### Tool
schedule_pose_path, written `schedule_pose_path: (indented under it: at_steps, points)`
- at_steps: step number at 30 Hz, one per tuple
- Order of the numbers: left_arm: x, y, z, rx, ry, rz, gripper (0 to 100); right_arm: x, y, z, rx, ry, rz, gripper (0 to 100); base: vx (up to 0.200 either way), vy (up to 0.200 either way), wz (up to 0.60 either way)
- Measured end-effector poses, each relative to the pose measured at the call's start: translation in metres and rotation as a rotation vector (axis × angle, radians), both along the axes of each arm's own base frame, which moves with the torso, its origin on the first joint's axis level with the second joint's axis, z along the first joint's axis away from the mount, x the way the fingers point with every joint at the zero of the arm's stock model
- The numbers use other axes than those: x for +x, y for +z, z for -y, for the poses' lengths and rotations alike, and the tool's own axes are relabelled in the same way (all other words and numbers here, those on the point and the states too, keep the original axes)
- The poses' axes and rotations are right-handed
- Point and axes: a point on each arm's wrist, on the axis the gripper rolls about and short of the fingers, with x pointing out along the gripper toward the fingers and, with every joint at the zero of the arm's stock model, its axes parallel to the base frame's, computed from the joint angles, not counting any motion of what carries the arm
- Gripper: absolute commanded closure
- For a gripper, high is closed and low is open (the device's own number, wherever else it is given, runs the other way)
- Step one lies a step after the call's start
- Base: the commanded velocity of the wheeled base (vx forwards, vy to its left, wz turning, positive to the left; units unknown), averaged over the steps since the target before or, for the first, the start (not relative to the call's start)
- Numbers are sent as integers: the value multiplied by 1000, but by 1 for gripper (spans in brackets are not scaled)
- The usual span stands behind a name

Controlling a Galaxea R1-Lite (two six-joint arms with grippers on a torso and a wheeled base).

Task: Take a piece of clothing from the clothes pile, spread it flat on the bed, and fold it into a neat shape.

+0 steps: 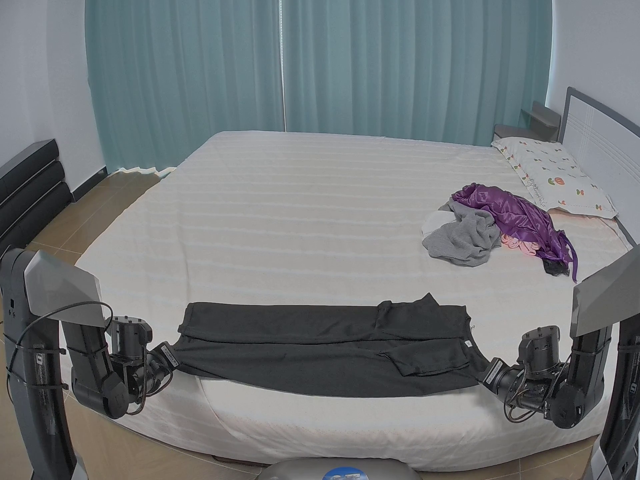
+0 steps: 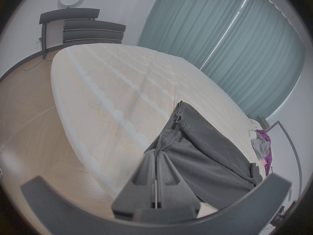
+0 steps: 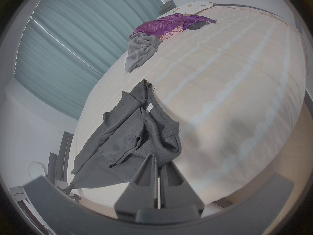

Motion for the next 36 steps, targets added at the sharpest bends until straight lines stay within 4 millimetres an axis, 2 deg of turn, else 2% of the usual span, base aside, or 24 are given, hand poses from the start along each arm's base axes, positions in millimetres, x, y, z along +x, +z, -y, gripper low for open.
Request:
schedule_pose_path:
  at_steps: [11, 26, 35, 36]
  points:
    - [-5, 0, 1, 8, -11, -17, 100, -9, -4, -1, -15, 18, -38, 100, 0, 0, 0]
    - [-24, -1, 10, 55, -83, -77, 100, -10, -5, 4, -48, 27, -49, 100, 0, 0, 0]
    - [-24, -1, 10, 60, -85, -79, 100, -13, -6, 8, -73, 36, -59, 100, 0, 0, 0]
    - [-24, -1, 10, 59, -85, -79, 0, -13, -6, 8, -72, 35, -59, 100, 0, 0, 0]
